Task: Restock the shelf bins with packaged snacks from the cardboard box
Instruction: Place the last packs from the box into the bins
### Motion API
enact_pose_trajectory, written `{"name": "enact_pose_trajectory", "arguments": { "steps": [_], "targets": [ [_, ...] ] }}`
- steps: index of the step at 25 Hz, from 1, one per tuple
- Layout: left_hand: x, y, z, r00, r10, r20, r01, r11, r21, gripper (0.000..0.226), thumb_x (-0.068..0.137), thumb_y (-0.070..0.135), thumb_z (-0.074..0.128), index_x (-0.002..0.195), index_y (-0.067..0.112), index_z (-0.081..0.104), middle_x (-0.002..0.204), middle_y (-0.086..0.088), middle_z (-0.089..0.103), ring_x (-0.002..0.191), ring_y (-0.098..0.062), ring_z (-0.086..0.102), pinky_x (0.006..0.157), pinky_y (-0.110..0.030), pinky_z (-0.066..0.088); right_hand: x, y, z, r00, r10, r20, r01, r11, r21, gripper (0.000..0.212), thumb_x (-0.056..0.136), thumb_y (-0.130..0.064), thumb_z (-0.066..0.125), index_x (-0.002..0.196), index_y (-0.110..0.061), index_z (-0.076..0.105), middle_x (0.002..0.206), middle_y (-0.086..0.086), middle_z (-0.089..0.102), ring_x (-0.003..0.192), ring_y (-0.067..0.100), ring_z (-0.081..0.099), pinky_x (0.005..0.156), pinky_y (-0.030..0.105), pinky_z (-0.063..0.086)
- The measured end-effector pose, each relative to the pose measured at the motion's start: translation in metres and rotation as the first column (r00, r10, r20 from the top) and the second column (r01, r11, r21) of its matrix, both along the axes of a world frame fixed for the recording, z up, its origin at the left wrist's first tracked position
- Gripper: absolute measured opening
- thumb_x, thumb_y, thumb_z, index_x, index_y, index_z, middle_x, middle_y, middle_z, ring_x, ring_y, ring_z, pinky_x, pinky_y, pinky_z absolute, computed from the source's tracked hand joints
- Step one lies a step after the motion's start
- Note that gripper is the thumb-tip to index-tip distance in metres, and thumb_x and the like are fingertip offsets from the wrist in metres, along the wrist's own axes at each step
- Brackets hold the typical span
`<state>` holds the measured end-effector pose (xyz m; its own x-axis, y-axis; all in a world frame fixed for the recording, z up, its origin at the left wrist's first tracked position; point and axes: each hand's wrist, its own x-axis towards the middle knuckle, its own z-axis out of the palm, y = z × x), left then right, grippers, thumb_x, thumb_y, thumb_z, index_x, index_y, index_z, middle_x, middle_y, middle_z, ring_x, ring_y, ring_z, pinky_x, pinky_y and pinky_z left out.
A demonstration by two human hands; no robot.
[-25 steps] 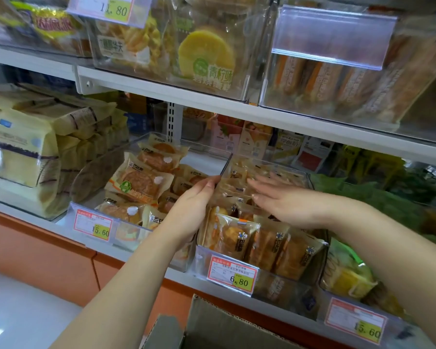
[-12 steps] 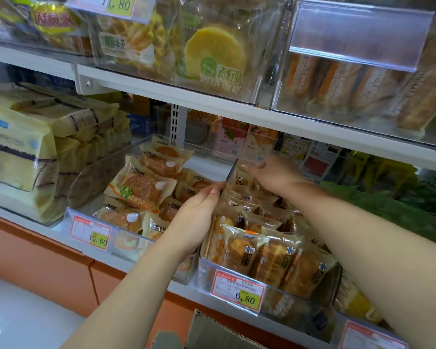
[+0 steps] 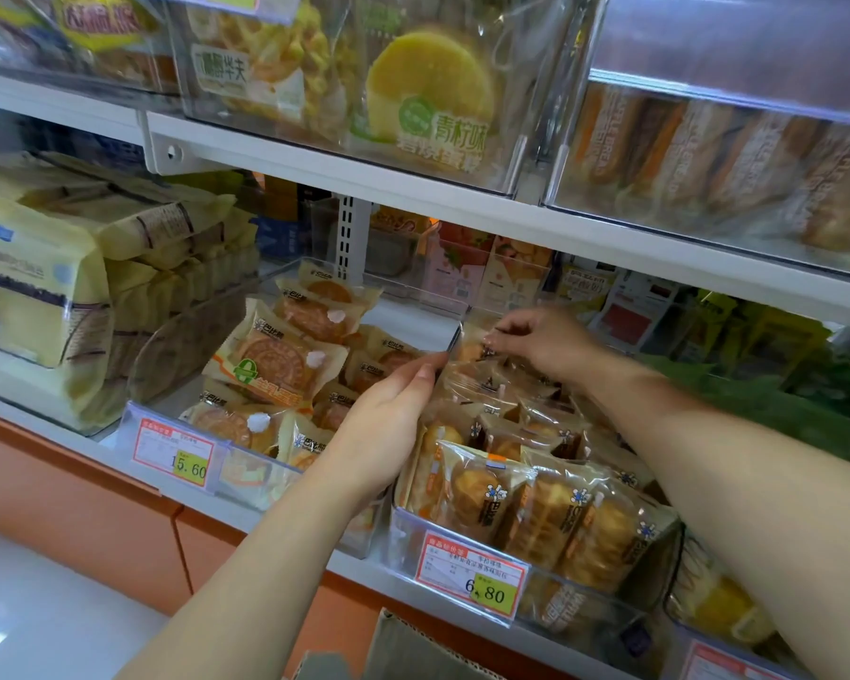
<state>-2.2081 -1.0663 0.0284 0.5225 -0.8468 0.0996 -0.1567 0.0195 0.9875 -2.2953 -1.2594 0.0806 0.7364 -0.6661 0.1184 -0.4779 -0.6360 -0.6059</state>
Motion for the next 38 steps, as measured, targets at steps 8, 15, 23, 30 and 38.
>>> {"name": "enact_pose_trajectory", "arguments": {
  "steps": [8,15,23,30,38],
  "targets": [
    [-0.003,-0.005,-0.001,0.999,-0.002,0.043,0.0,0.999,0.042,0.043,0.105,0.046,0.022,0.137,0.042,0.05,0.126,0.019,0.055,0.118,-0.001,0.048,0.095,-0.017,0.035,-0.014,0.015,0.018,0.974,-0.039,-0.222,-0.003,0.982,-0.188,0.038,0.1,-0.041,0.044,0.134,-0.027,0.055,0.14,-0.001,0.052,0.115,0.016,0.054,0.093,0.027,0.041],
    [-0.005,-0.007,-0.003,0.998,0.04,0.053,-0.043,0.998,0.047,0.047,0.104,0.047,0.021,0.144,0.038,0.045,0.146,0.01,0.049,0.135,-0.008,0.041,0.116,-0.033,0.028,-0.023,0.053,0.0,0.77,0.089,-0.632,-0.324,0.908,-0.267,0.046,0.102,-0.051,0.013,0.148,-0.052,0.012,0.159,-0.015,-0.019,0.143,0.018,-0.029,0.115,0.055,-0.016],
    [-0.005,-0.008,-0.007,0.997,0.044,0.069,-0.05,0.996,0.077,0.051,0.102,0.055,0.02,0.145,0.04,0.043,0.147,0.009,0.047,0.138,-0.013,0.039,0.118,-0.039,0.026,-0.056,0.032,0.019,0.786,-0.105,-0.609,-0.017,0.982,-0.19,0.06,0.094,-0.067,0.006,0.148,-0.047,-0.011,0.158,-0.008,-0.022,0.144,0.026,-0.023,0.114,0.057,-0.014],
    [-0.007,-0.009,-0.004,0.997,0.051,0.056,-0.055,0.996,0.07,0.05,0.101,0.056,0.021,0.141,0.04,0.047,0.141,0.008,0.053,0.131,-0.013,0.046,0.113,-0.034,0.031,-0.062,0.022,0.018,0.811,0.044,-0.583,-0.127,0.986,-0.103,0.062,0.088,-0.076,0.002,0.146,-0.055,-0.003,0.157,-0.019,-0.01,0.147,0.022,-0.014,0.115,0.057,-0.012],
    [-0.01,-0.007,-0.003,0.988,0.084,0.128,-0.096,0.991,0.088,0.056,0.1,0.059,0.021,0.143,0.035,0.047,0.142,0.007,0.053,0.13,-0.012,0.046,0.111,-0.033,0.032,-0.09,0.034,0.007,0.649,-0.093,-0.755,-0.132,0.964,-0.232,0.057,0.095,-0.064,0.004,0.149,-0.048,-0.002,0.16,-0.012,-0.012,0.144,0.022,-0.025,0.114,0.058,-0.017]
  ]
}}
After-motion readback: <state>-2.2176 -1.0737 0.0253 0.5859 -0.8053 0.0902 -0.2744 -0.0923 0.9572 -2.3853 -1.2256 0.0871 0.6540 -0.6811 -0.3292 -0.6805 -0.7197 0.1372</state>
